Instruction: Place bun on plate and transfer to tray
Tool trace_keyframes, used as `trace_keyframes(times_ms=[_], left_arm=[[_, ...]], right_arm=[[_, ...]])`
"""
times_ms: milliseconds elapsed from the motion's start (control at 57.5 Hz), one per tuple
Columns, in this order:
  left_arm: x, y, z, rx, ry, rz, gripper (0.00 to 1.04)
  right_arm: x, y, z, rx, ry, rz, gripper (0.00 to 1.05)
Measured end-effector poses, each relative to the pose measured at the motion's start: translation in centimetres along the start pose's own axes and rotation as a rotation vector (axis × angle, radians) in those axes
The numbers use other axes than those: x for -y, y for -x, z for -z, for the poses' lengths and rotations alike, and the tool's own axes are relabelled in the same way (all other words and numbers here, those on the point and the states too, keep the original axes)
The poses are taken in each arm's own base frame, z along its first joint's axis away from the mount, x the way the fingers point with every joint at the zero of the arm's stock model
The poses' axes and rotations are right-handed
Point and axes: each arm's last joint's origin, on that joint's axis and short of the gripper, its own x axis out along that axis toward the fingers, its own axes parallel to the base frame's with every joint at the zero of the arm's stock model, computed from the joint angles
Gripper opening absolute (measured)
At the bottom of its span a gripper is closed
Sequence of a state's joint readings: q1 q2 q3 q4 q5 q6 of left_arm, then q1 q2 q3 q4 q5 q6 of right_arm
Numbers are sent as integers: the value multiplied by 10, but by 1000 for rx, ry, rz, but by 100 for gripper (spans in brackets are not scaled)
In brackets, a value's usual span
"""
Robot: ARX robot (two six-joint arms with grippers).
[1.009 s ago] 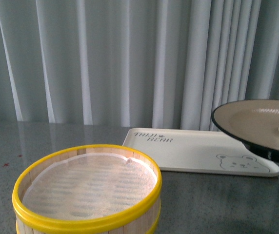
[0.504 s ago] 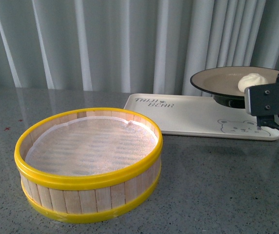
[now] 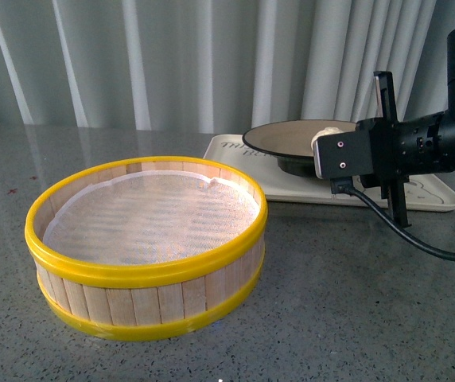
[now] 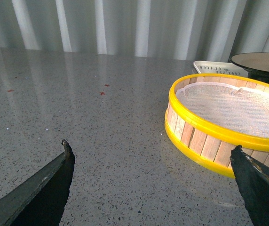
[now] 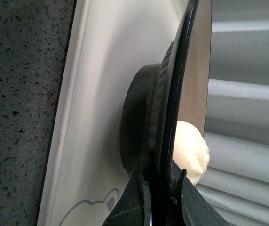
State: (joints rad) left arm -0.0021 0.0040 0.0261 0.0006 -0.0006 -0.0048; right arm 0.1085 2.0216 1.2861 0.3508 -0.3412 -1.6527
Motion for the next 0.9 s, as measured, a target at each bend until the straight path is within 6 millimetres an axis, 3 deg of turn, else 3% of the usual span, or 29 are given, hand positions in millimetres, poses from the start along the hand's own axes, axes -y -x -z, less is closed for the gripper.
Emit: trace_keyframes(times_ms=[522,730,904], left_arm=[[0,0,0,0,0,0,98],[0,0,0,0,0,0,98],[0,0,0,0,0,0,98]], right_arm=[[-6,-4,13,-64,-24,-23,2],[-17,2,16,-102,-48,-56,34],[-12,25,8,-102,-57,-9,69]])
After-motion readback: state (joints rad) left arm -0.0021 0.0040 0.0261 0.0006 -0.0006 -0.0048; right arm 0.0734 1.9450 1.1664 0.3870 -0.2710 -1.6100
